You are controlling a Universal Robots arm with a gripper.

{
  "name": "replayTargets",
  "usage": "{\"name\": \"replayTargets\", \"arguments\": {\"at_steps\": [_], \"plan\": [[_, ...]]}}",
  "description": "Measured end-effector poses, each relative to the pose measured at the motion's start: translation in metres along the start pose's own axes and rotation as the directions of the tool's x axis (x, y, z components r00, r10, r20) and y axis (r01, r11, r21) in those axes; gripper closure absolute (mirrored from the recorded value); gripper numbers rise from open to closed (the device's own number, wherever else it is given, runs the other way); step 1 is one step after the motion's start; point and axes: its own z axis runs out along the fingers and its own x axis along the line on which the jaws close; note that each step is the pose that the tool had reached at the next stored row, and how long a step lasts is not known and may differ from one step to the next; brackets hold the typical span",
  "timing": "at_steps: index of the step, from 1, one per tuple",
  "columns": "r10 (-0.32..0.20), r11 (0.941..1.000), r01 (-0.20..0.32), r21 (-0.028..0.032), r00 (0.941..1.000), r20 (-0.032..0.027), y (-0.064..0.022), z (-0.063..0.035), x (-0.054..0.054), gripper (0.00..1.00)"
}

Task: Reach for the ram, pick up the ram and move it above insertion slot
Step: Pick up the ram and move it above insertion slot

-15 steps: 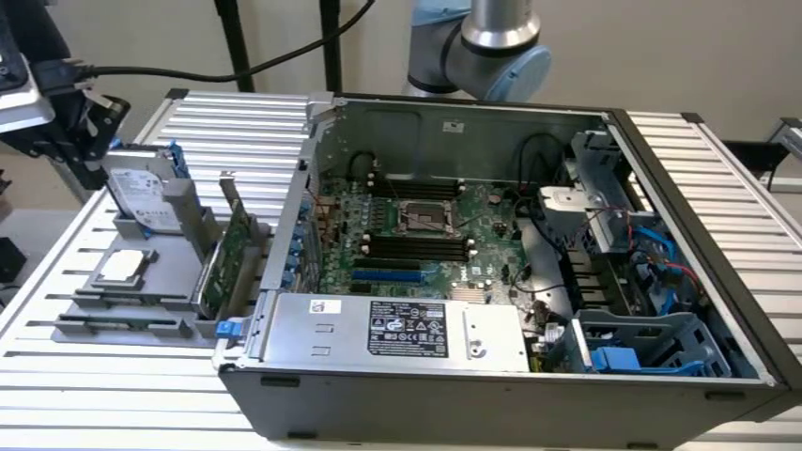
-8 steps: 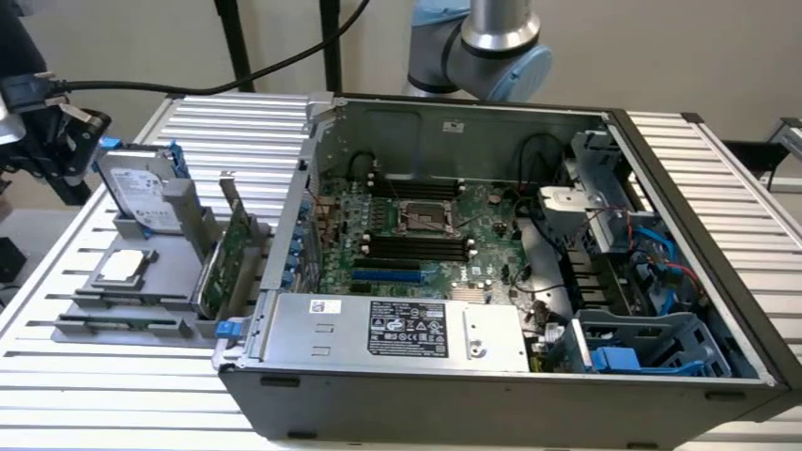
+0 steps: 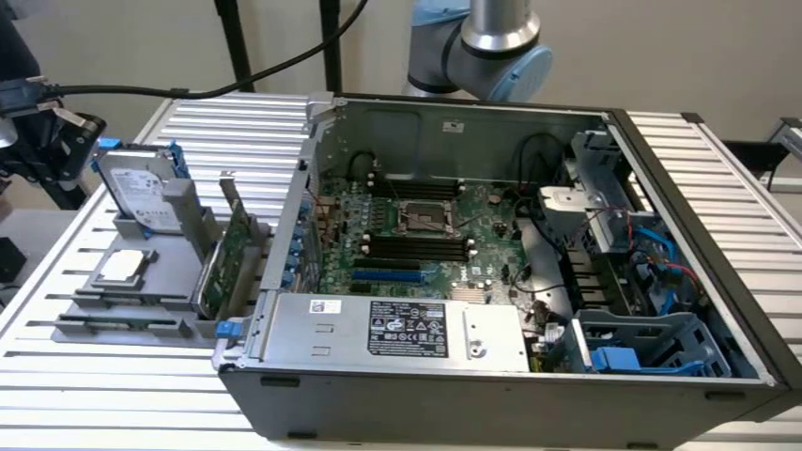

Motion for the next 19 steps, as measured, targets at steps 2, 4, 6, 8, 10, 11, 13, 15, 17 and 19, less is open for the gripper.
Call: {"name": "replayTargets", "arguments": {"at_steps": [2, 4, 6, 8, 10, 11, 13, 15, 17, 19], "plan": [[0.0, 1.0, 0.0, 0.0, 1.0, 0.0, 0.0, 0.0, 0.0, 0.89], [0.0, 1.0, 0.0, 0.0, 1.0, 0.0, 0.0, 0.0, 0.0, 0.89], [0.0, 1.0, 0.0, 0.0, 1.0, 0.0, 0.0, 0.0, 0.0, 0.89], [0.0, 1.0, 0.0, 0.0, 1.0, 0.0, 0.0, 0.0, 0.0, 0.89], [0.0, 1.0, 0.0, 0.0, 1.0, 0.0, 0.0, 0.0, 0.0, 0.89], [0.0, 1.0, 0.0, 0.0, 1.0, 0.0001, 0.0, 0.0, 0.0, 0.89], [0.0, 1.0, 0.0, 0.0, 1.0, 0.0, 0.0, 0.0, 0.0, 0.89], [-0.02, 0.9998, 0.02, 0.0001, 0.9998, -0.0006, 0.0, 0.0, 0.0001, 0.89], [-0.056, 0.9984, 0.056, 0.0, 0.9984, -0.0014, 0.0, 0.0, 0.0001, 0.89], [-0.093, 0.9956, 0.093, 0.0, 0.9956, -0.0024, 0.0, 0.0, 0.0, 0.89]]}}
